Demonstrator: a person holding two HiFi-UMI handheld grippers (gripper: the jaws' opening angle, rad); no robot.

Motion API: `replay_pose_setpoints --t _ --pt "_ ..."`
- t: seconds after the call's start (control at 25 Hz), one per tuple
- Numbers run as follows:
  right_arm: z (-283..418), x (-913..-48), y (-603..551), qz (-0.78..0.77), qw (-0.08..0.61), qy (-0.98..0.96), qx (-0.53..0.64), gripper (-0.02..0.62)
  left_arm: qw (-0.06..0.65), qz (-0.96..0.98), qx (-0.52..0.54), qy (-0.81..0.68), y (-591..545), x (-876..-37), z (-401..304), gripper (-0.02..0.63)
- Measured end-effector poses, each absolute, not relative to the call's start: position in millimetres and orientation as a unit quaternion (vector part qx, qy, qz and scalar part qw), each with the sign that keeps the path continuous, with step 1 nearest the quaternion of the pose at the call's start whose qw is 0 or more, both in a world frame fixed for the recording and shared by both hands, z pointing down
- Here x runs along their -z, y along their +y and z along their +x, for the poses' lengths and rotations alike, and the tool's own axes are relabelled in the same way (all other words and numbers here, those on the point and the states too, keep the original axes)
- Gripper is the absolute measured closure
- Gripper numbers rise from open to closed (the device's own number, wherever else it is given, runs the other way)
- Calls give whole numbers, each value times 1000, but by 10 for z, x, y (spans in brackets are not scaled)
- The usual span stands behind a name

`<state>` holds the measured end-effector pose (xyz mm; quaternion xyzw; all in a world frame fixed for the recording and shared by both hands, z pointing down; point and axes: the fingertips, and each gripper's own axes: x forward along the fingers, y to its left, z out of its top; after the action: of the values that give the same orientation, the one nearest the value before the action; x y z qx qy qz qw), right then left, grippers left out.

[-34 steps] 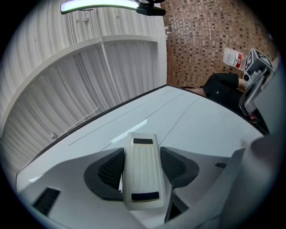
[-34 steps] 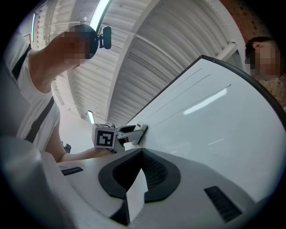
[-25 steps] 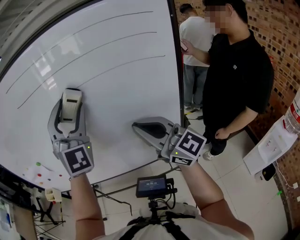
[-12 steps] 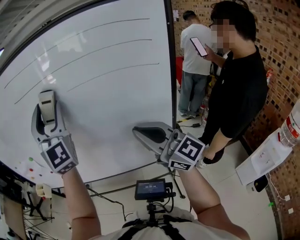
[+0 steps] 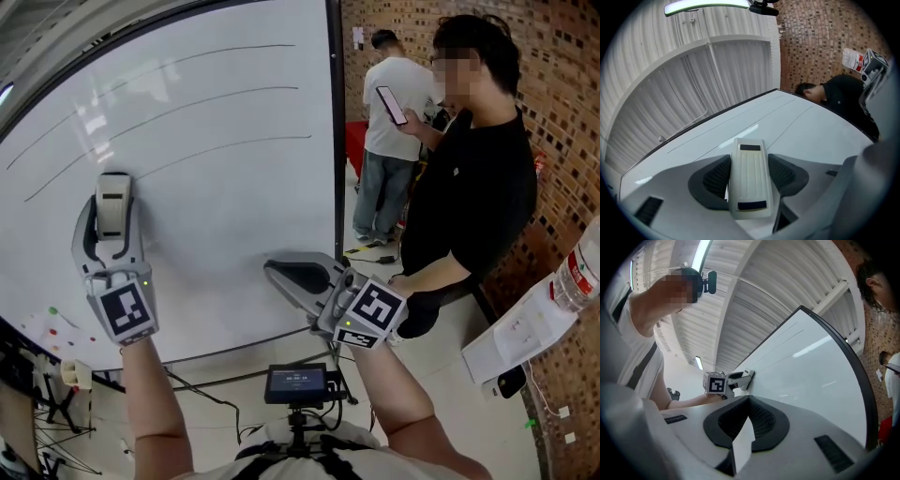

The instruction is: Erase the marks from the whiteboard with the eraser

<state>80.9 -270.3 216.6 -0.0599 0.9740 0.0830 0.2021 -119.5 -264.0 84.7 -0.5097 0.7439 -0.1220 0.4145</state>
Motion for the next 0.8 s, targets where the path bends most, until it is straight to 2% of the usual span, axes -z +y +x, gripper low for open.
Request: replay_pose_setpoints --t 0.2,0.36,0.48,0.8 --pt "832 -2144 -2727 -39 205 975 -83 580 406 -492 146 757 -2602 -824 -1295 327" --pt "1014 -2133 -2801 -70 205 972 -88 580 382 -481 90 784 -2596 -693 -1563 331" --pt "902 -2092 -2775 -64 208 972 -87 580 368 -471 75 798 -2443 -661 -1753 331" --pt "786 -2079 -2641 -48 206 974 -86 580 384 -520 160 746 -2717 -932 -1003 331"
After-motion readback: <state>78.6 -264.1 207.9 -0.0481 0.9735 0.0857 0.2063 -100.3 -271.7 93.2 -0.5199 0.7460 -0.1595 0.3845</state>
